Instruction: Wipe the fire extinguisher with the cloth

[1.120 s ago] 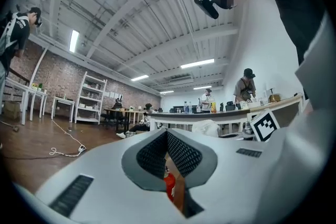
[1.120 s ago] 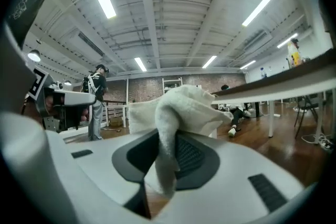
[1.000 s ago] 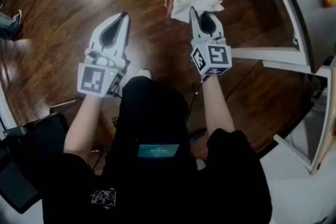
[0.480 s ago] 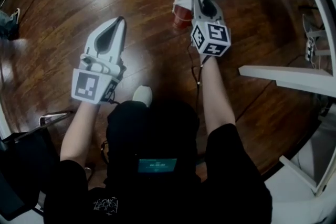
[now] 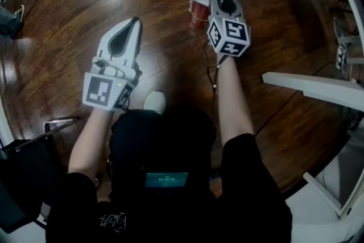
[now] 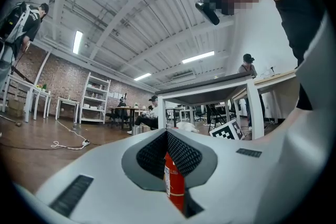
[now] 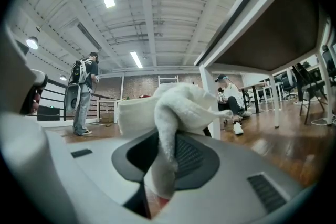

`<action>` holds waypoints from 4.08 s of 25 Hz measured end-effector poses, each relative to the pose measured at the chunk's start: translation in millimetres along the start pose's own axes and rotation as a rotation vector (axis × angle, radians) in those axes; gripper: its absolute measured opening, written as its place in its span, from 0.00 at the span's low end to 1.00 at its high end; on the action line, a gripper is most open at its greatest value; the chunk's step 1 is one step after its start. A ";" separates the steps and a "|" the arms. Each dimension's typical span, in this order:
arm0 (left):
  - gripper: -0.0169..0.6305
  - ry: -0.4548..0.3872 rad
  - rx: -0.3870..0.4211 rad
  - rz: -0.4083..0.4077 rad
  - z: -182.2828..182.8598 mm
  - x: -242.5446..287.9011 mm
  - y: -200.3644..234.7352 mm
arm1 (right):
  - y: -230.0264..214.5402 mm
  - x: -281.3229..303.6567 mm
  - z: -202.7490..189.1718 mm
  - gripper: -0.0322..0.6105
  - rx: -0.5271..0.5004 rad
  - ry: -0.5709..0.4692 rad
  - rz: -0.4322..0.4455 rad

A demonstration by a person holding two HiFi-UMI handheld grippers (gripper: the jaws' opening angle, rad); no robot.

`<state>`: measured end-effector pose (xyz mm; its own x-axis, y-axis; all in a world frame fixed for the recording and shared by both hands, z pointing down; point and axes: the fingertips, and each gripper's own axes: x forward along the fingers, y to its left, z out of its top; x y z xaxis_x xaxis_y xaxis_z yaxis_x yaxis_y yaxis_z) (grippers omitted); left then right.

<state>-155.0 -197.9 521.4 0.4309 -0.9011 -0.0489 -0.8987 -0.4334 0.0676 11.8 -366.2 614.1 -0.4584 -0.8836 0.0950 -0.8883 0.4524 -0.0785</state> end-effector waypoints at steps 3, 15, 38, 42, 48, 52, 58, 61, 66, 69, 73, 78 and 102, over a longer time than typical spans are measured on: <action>0.03 0.000 0.003 -0.002 0.2 0.6 -1.0 | 1.2 2.9 0.1 0.21 0.002 -0.009 -0.005; 0.03 0.036 -0.022 0.037 -20.1 -19.4 8.8 | 36.7 0.1 -49.5 0.20 -0.100 0.034 0.035; 0.03 0.015 -0.010 0.099 -23.2 -63.1 32.0 | 21.6 11.8 -266.5 0.20 -0.081 0.548 0.031; 0.03 -0.024 -0.035 0.073 -12.3 -57.6 19.1 | 24.2 5.4 -249.5 0.20 -0.075 0.496 0.053; 0.03 -0.040 -0.031 0.057 -7.4 -53.0 5.3 | 33.7 -11.0 -173.0 0.20 -0.017 0.278 0.110; 0.03 -0.032 -0.018 0.049 -9.4 -52.2 -1.9 | 38.6 -29.4 -114.5 0.20 0.014 0.142 0.139; 0.03 -0.030 0.003 0.053 -8.2 -54.4 -7.2 | 31.5 -56.8 -32.0 0.20 0.025 -0.031 0.157; 0.03 -0.024 -0.019 0.043 -11.1 -57.4 -10.8 | 26.8 -62.0 0.2 0.21 0.008 -0.087 0.150; 0.03 -0.064 -0.042 0.019 -1.7 -56.2 -20.8 | 9.1 -64.0 23.6 0.20 0.013 -0.123 0.117; 0.03 -0.045 -0.028 0.030 -6.5 -58.6 -18.9 | -2.1 -55.3 19.5 0.21 0.009 -0.108 0.094; 0.03 -0.056 -0.052 0.031 -5.4 -56.8 -18.2 | -14.7 -39.1 8.3 0.20 0.018 -0.082 0.065; 0.03 -0.043 -0.041 0.030 -7.3 -56.1 -19.8 | -27.3 -25.6 -13.7 0.21 0.021 -0.035 0.035; 0.03 -0.016 -0.035 0.023 -22.7 -59.3 -2.7 | -29.1 -3.0 -240.2 0.21 0.063 0.426 -0.019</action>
<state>-176.3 -143.7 546.7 0.4086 -0.9106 -0.0625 -0.9047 -0.4132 0.1039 32.7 -347.8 854.5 -0.4233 -0.7575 0.4970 -0.8996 0.4164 -0.1316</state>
